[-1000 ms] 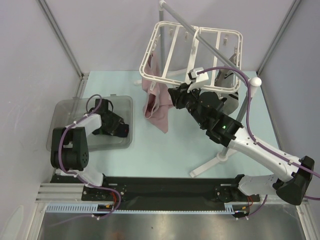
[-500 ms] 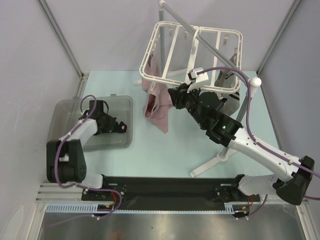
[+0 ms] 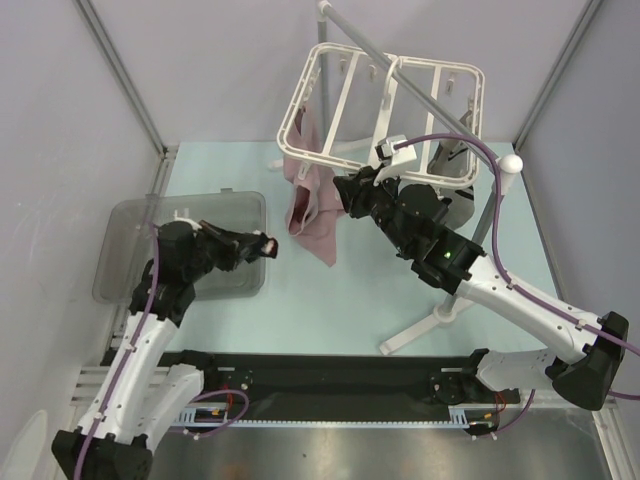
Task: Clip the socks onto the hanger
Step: Pick up the sock from the bin, then clamp the sock onto the hanger.
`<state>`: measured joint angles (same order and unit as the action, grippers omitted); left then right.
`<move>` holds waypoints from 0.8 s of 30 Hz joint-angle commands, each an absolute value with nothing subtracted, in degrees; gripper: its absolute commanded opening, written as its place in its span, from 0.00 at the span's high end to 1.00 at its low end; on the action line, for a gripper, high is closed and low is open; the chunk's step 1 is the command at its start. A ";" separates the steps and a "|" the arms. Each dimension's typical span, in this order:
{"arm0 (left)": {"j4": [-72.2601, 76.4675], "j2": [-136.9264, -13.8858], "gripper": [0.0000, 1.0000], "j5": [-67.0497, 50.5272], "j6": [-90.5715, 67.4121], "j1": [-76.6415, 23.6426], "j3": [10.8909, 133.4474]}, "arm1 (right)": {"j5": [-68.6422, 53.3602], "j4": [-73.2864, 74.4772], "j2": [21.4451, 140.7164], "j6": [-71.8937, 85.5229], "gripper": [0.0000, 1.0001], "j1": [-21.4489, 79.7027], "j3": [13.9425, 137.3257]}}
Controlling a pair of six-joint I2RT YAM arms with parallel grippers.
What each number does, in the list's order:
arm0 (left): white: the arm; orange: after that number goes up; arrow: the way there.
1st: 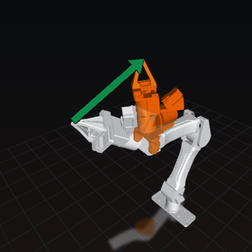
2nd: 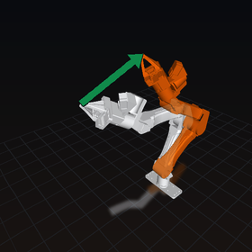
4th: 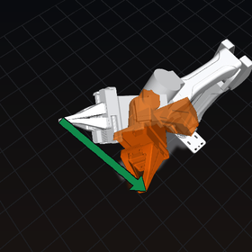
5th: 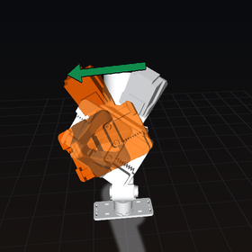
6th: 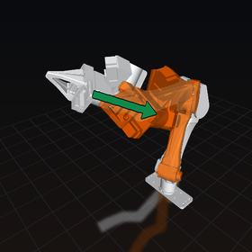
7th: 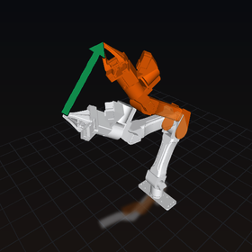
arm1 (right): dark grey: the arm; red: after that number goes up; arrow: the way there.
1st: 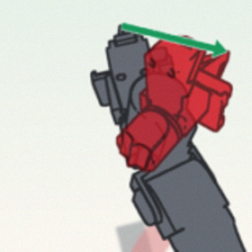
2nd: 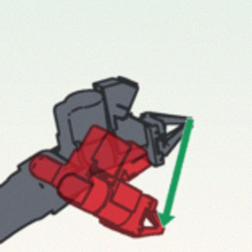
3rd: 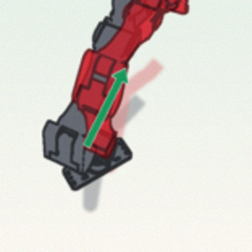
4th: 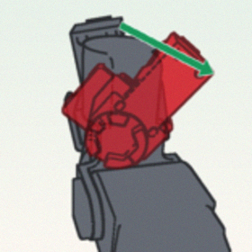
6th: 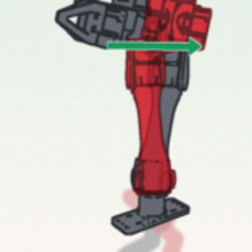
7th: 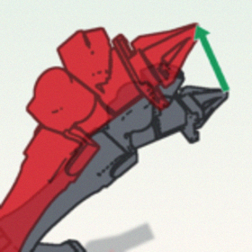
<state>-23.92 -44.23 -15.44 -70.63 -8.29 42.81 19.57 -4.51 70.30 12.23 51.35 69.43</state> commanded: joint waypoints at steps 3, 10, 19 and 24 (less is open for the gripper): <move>-20.49 -43.33 1.00 -19.07 -89.44 -20.71 41.40 | 17.93 -6.50 69.35 14.15 1.00 51.94 69.26; -10.11 -50.35 1.00 -22.14 -100.54 -26.89 44.19 | 17.23 -6.68 69.17 14.15 1.00 52.21 69.26; -3.00 -61.69 1.00 -25.58 -106.78 -27.69 50.09 | 16.00 -7.03 68.29 14.33 1.00 52.38 68.47; -1.41 -64.51 1.00 -25.49 -108.72 -27.95 52.20 | 16.08 -6.94 67.94 14.50 1.00 52.47 68.20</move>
<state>-5.89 -63.77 -23.46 -105.45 -27.27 48.84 18.13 -5.65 69.76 12.43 51.59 68.40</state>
